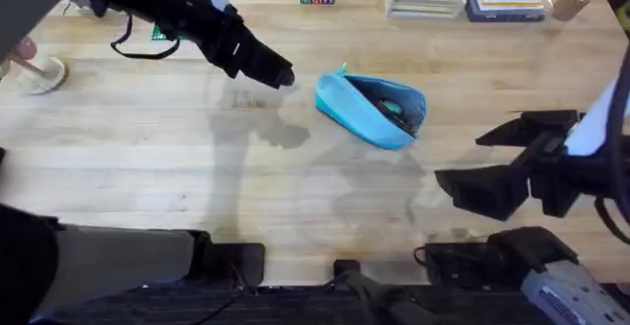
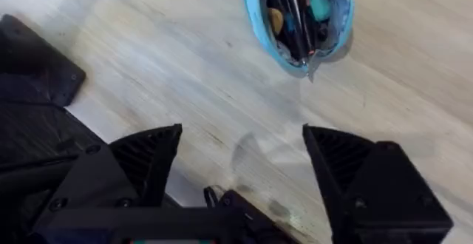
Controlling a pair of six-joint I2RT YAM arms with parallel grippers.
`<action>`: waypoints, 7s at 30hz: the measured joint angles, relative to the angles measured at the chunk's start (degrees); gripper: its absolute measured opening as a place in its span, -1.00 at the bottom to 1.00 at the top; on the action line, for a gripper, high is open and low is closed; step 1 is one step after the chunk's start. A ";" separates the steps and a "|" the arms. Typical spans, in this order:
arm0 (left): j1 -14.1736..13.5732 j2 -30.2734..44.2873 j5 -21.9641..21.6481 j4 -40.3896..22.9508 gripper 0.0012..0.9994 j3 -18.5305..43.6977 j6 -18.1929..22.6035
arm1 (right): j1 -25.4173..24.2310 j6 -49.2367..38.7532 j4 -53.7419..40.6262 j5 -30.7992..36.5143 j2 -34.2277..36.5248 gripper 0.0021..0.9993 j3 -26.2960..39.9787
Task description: Unzip the bag, pick up the pens from the table one at a time and place them inside, then zip the bag closed.
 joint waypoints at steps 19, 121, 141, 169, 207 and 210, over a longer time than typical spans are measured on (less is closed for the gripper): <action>0.00 0.00 0.42 0.08 0.99 0.00 1.02 | 0.00 13.47 11.46 8.12 6.44 1.00 3.31; 0.00 0.00 1.01 0.28 0.99 0.00 1.02 | 25.77 38.42 21.47 31.55 68.61 0.98 34.36; 0.00 0.00 1.01 0.28 0.99 0.00 1.02 | 25.77 39.72 21.23 26.90 68.61 0.43 34.38; 0.00 0.00 1.01 0.28 0.99 0.00 1.02 | 25.77 42.03 23.04 22.19 68.61 -0.91 34.38; 0.00 0.00 1.01 -0.27 0.99 0.00 1.03 | 25.77 36.59 25.84 22.41 67.85 -0.94 34.36; 0.00 0.00 1.01 -0.43 0.99 0.00 1.52 | 25.77 35.93 25.97 22.47 66.51 -0.94 34.36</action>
